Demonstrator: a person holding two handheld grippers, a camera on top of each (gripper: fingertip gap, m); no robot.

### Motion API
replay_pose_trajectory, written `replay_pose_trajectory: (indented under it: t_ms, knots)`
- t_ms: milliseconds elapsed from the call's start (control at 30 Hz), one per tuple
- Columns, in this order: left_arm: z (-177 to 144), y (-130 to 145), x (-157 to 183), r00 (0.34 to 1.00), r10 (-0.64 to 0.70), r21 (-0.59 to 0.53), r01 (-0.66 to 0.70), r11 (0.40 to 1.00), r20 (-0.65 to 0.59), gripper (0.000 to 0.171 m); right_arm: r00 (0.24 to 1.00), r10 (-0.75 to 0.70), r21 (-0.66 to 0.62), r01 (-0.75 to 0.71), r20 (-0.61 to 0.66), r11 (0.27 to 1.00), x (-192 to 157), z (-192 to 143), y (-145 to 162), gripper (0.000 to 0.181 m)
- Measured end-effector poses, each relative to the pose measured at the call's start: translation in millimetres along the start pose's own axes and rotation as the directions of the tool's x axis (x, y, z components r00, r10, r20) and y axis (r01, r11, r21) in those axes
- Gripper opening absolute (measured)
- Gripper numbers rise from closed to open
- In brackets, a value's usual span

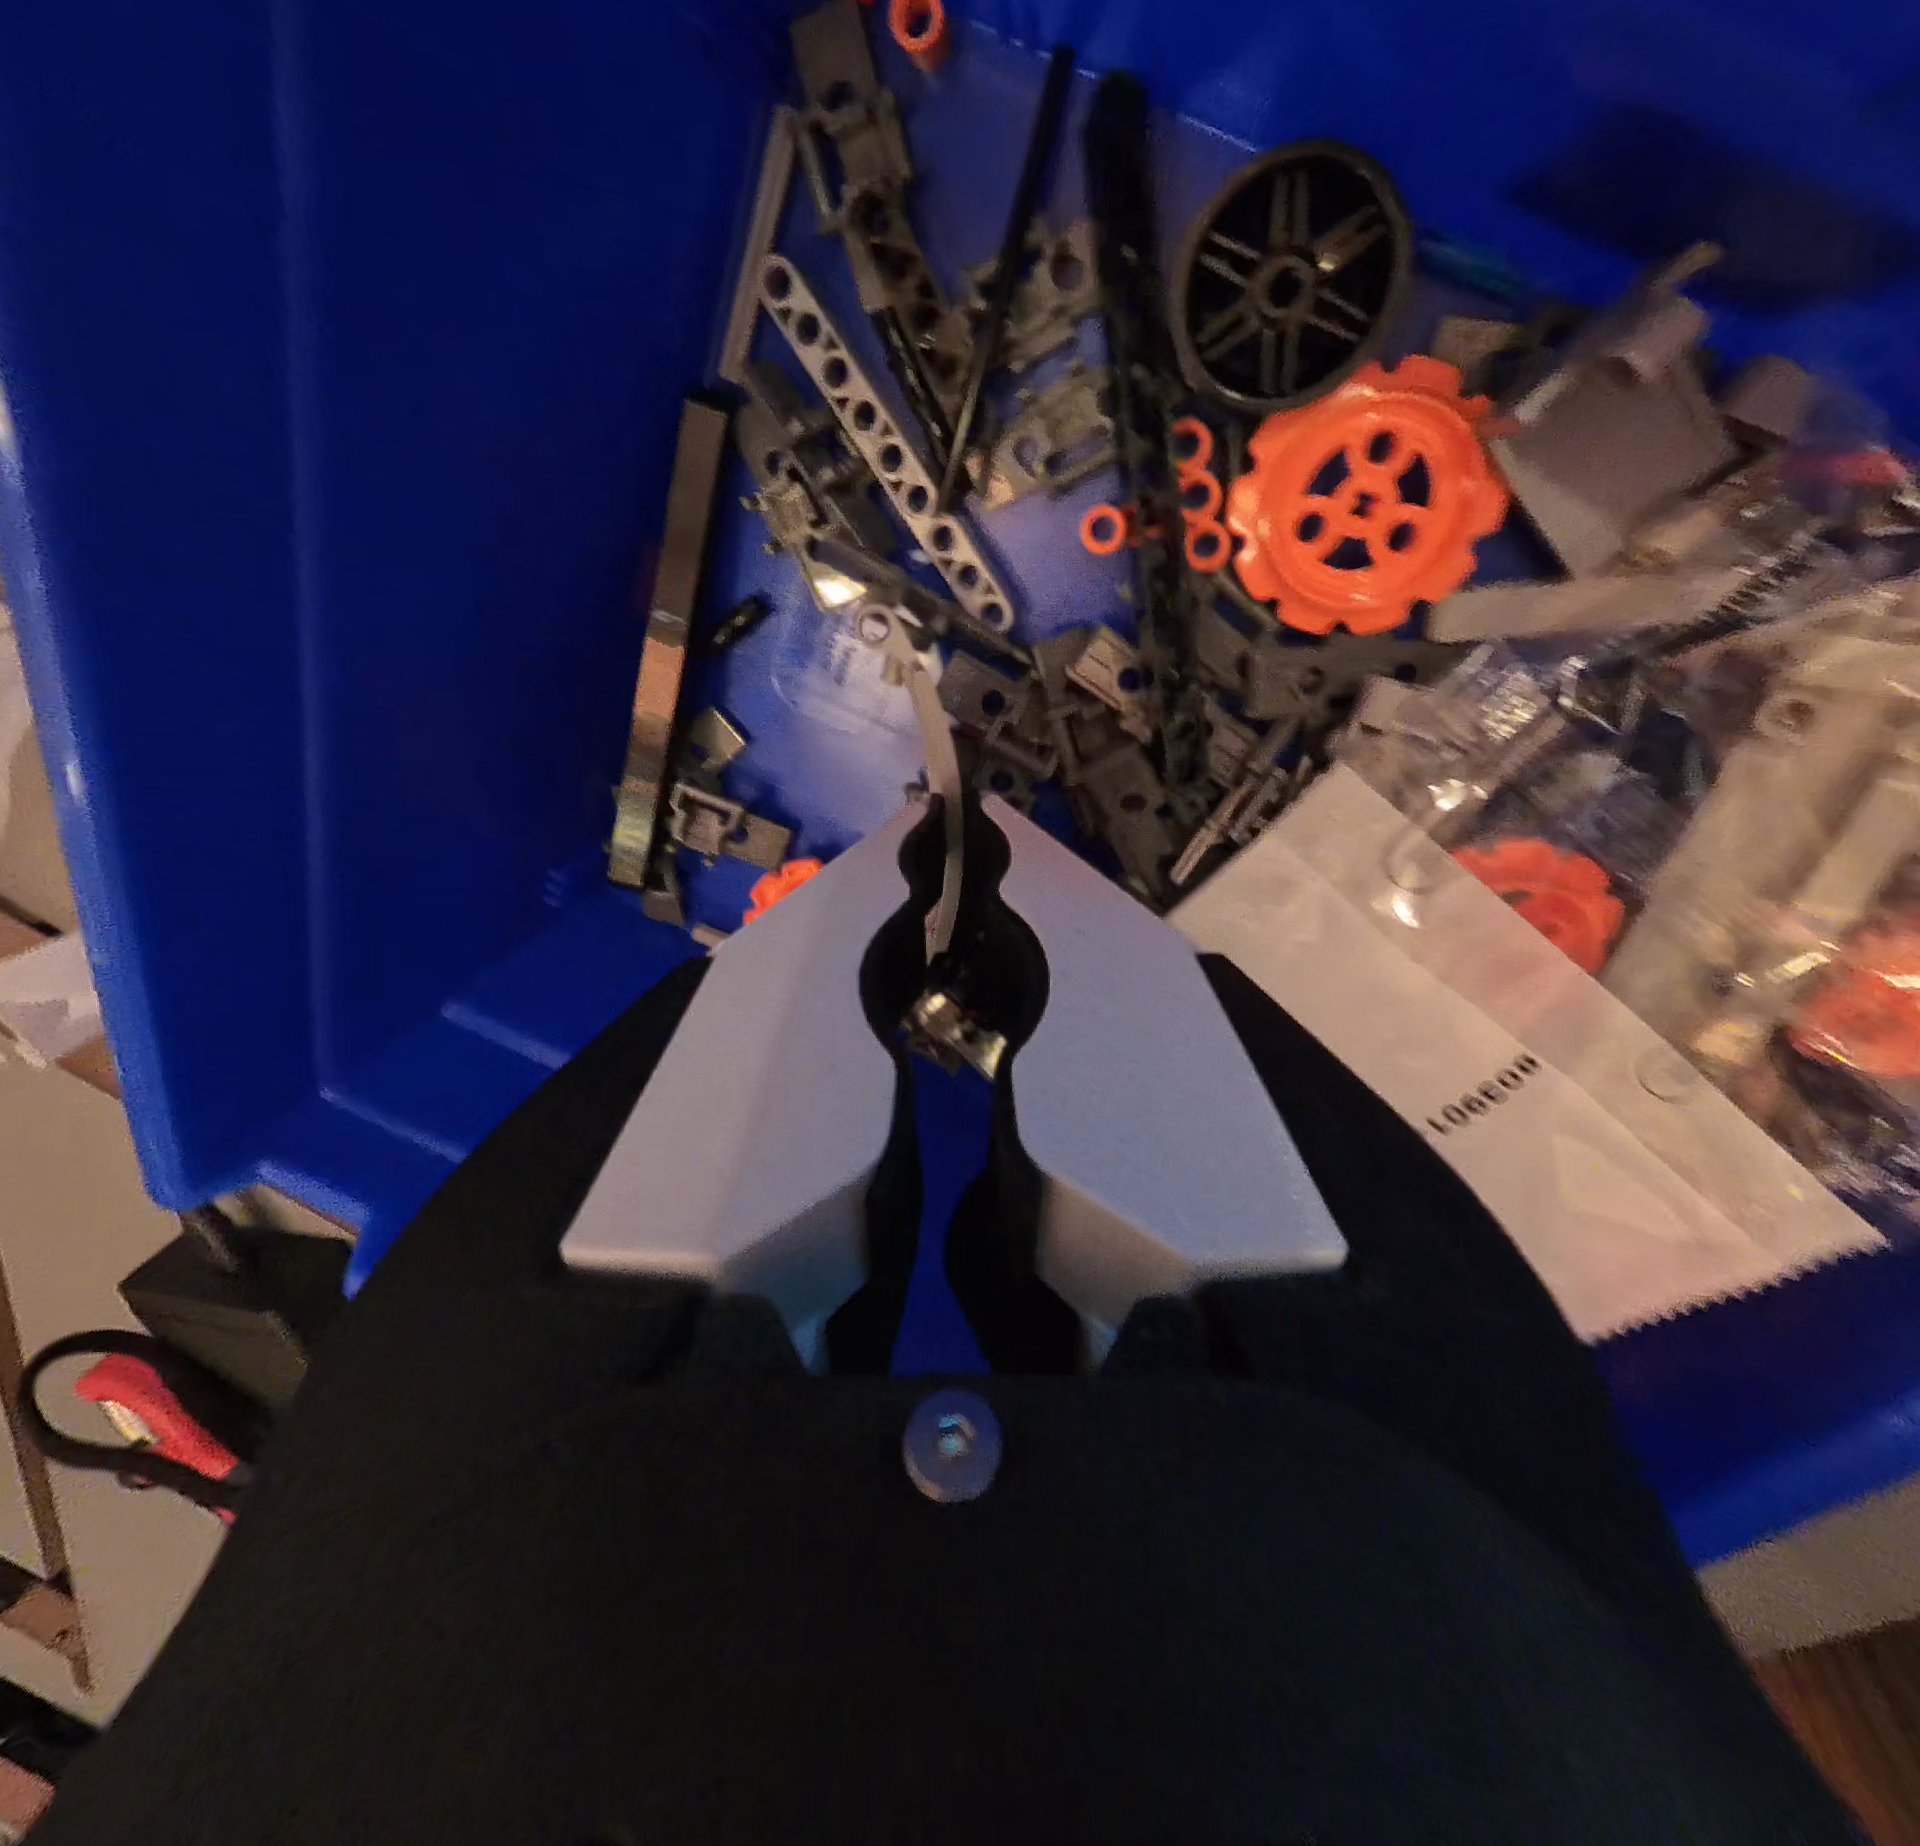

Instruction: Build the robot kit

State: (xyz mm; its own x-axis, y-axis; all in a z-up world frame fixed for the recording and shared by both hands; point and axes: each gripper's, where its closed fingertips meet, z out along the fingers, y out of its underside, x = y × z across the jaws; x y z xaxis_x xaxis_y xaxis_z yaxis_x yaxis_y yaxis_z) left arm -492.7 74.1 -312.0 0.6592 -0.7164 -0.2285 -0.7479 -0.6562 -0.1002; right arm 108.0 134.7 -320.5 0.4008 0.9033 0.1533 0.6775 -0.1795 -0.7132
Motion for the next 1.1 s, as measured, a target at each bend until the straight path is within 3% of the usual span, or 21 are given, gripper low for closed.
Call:
replay_pose_trajectory:
  t_ms: [300, 400, 567, 833, 1100]
  knots:
    - [-27, 8, 34, 0.997, 0.031, 0.040, -0.028, 0.999, -0.064, 0.001, 1.000, -0.001, -0.004, 0.001, -0.004, 1.000, 0, 0, 0, 0.032]
    - [-27, 17, 45, 0.994, 0.041, 0.008, -0.041, 0.999, -0.102, 0.002, 1.000, -0.001, -0.003, 0.001, -0.004, 1.000, 0, 0, 0, 0.032]
    - [-34, 24, 59, 0.982, 0.040, 0.024, -0.037, 0.999, -0.184, 0.026, 1.000, -0.002, -0.004, 0.002, -0.002, 1.000, 0, 0, 0, 0.032]
    - [-60, 26, 29, 0.996, -0.024, 0.128, 0.035, 0.991, -0.087, 0.027, 1.000, -0.001, -0.002, 0.001, -0.003, 1.000, 0, 0, 0, 0.032]
    - [-66, 37, 0, 0.994, -0.111, 0.150, 0.107, 0.983, 0.016, 0.030, 1.000, 0.004, 0.001, -0.004, -0.010, 1.000, 2, 0, 0, 0.032]
